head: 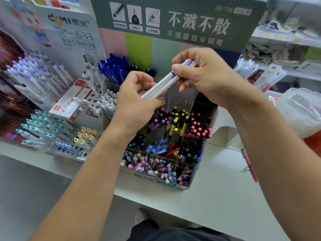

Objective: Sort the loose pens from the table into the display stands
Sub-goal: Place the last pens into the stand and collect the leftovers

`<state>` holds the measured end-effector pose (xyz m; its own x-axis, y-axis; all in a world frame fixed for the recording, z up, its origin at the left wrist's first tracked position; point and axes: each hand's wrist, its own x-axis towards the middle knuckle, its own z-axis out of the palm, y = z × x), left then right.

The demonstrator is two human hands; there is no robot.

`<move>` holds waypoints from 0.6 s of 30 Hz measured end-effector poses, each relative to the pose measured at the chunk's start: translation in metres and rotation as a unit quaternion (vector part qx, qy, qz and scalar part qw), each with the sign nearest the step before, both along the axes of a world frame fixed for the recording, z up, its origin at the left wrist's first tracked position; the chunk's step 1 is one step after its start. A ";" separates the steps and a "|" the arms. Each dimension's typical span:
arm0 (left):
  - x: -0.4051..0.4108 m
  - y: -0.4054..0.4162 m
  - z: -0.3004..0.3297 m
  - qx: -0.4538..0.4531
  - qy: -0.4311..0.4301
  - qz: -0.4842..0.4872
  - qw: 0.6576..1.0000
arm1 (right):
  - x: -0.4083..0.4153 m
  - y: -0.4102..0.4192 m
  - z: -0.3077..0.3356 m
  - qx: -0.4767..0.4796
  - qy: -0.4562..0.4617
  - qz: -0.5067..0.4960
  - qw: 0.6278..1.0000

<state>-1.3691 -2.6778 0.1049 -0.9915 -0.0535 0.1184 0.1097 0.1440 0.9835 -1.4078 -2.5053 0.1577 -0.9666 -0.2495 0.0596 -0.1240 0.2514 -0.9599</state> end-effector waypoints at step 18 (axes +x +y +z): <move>-0.037 -0.007 -0.031 -0.236 0.078 0.129 0.960 | -0.039 -0.028 -0.027 0.462 0.180 0.042 0.867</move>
